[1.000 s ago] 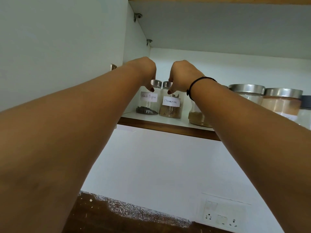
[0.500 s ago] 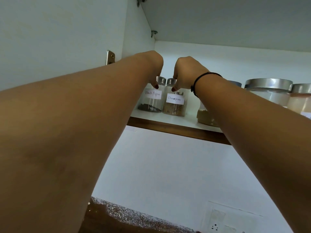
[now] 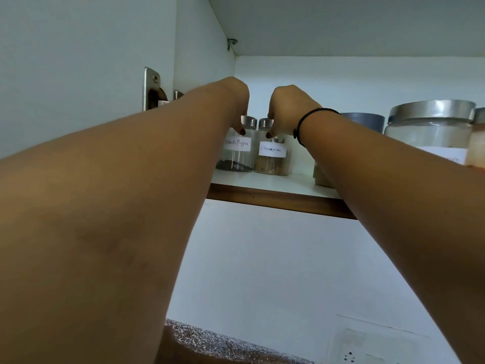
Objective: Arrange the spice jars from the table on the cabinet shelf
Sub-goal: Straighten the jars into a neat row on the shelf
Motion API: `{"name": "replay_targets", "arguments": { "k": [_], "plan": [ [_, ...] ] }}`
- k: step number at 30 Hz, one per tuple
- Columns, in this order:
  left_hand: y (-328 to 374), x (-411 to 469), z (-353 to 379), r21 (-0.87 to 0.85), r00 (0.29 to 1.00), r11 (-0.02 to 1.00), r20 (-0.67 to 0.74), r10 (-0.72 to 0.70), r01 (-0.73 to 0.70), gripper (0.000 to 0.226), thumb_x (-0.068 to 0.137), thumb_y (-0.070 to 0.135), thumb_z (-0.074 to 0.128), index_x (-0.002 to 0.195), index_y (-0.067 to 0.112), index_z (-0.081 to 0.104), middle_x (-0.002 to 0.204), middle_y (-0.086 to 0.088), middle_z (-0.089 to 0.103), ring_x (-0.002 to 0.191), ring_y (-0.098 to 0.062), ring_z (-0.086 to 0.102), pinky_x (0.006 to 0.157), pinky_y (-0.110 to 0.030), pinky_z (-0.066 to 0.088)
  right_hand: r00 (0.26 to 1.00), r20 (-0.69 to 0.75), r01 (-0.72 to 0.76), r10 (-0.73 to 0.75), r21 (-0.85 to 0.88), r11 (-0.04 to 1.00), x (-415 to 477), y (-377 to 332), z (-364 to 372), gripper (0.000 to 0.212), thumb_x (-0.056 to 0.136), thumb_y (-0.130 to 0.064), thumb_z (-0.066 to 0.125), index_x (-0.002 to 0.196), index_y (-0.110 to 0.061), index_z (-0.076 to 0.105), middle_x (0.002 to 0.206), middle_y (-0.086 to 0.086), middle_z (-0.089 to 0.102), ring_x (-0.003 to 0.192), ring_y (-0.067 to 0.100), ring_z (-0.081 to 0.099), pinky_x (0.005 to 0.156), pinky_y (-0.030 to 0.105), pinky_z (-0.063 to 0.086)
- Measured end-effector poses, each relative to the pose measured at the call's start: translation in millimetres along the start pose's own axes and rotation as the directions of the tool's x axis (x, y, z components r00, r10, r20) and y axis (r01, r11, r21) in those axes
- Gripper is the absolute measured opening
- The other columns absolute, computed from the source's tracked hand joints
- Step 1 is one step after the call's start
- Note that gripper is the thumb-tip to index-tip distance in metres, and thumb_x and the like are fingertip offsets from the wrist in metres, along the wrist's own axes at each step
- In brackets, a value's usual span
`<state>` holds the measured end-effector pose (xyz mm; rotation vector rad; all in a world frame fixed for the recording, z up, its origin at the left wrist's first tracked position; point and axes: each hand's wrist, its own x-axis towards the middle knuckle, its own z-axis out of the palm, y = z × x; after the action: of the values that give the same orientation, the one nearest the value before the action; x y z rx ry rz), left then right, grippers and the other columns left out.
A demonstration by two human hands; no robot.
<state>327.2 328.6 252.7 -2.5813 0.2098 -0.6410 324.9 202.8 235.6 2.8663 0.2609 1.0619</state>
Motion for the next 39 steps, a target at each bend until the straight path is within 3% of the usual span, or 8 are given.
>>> {"name": "replay_targets", "arguments": {
  "k": [6,10,18,22,26,29,36,39],
  "plan": [
    [2,15,6,0.04,0.999,0.999,-0.043,0.024,-0.022,0.05,0.092,0.05,0.059,0.128,0.016,0.064,0.098,-0.006,0.063,0.095,-0.021,0.055,0.102,-0.036,0.044,1.0,0.008,-0.021,0.021,0.014,1.0,5,8,7,0.023,0.076,-0.017,0.082,0.081,-0.001,0.065,0.079,0.011,0.062,0.061,0.019,0.049,0.045,0.023,0.03],
    [3,28,14,0.074,0.999,0.997,-0.042,0.022,-0.019,0.054,0.091,0.055,0.058,0.129,0.016,0.065,0.112,-0.007,0.069,0.094,-0.021,0.053,0.1,-0.035,0.045,1.0,0.001,-0.01,0.01,0.012,1.0,6,10,12,0.043,0.081,-0.014,0.077,0.058,-0.01,0.041,0.06,0.004,0.04,0.051,0.013,0.037,0.044,0.022,0.026],
    [4,30,13,0.089,0.999,0.996,-0.034,0.024,-0.021,0.05,0.092,0.054,0.056,0.119,0.014,0.068,0.088,-0.002,0.062,0.089,-0.02,0.053,0.1,-0.036,0.046,1.0,-0.022,0.012,-0.011,0.019,1.0,7,11,16,0.044,0.084,-0.01,0.07,0.057,-0.01,0.036,0.06,0.004,0.035,0.052,0.013,0.033,0.045,0.023,0.022],
    [4,31,15,0.096,0.999,0.995,-0.031,0.014,-0.011,0.051,0.093,0.054,0.056,0.123,0.014,0.067,0.111,-0.006,0.069,0.095,-0.021,0.055,0.1,-0.036,0.046,0.999,-0.037,0.004,-0.004,0.004,1.0,4,11,19,0.035,0.084,-0.008,0.069,0.062,-0.007,0.041,0.065,0.003,0.038,0.059,0.018,0.042,0.052,0.023,0.032],
    [3,33,16,0.069,1.0,0.998,-0.023,0.01,-0.008,0.051,0.091,0.053,0.059,0.123,0.013,0.068,0.114,-0.007,0.07,0.104,-0.024,0.06,0.099,-0.036,0.047,0.998,-0.05,0.031,-0.033,-0.038,0.999,0,8,20,0.018,0.085,-0.008,0.068,0.08,-0.007,0.051,0.082,0.008,0.048,0.077,0.024,0.049,0.067,0.027,0.038],
    [3,34,17,0.046,1.0,0.999,-0.031,0.003,-0.002,0.051,0.09,0.052,0.061,0.12,0.011,0.069,0.111,-0.008,0.069,0.093,-0.023,0.055,0.099,-0.036,0.047,0.998,-0.052,0.038,-0.041,-0.049,0.998,-3,6,17,0.017,0.086,-0.01,0.068,0.085,-0.009,0.051,0.08,0.007,0.048,0.077,0.025,0.049,0.067,0.028,0.039],
    [3,39,6,0.019,1.0,1.0,0.018,-0.02,0.02,0.057,0.086,0.055,0.066,0.124,0.014,0.066,0.109,-0.004,0.067,0.101,-0.022,0.06,0.099,-0.035,0.048,0.997,-0.056,0.038,-0.048,-0.157,0.987,-13,-4,3,0.011,0.086,-0.013,0.066,0.089,-0.013,0.055,0.082,0.004,0.048,0.076,0.024,0.05,0.066,0.03,0.041],
    [0,34,0,-0.03,1.0,0.999,-0.021,-0.023,0.022,0.061,0.089,0.049,0.065,0.141,0.017,0.053,0.135,-0.006,0.058,0.123,-0.024,0.054,0.105,-0.034,0.044,0.995,-0.085,0.049,-0.061,-0.139,0.989,-18,-7,-17,0.015,0.088,-0.016,0.066,0.083,-0.012,0.051,0.071,0.001,0.041,0.073,0.023,0.051,0.063,0.029,0.041]
  ]
}}
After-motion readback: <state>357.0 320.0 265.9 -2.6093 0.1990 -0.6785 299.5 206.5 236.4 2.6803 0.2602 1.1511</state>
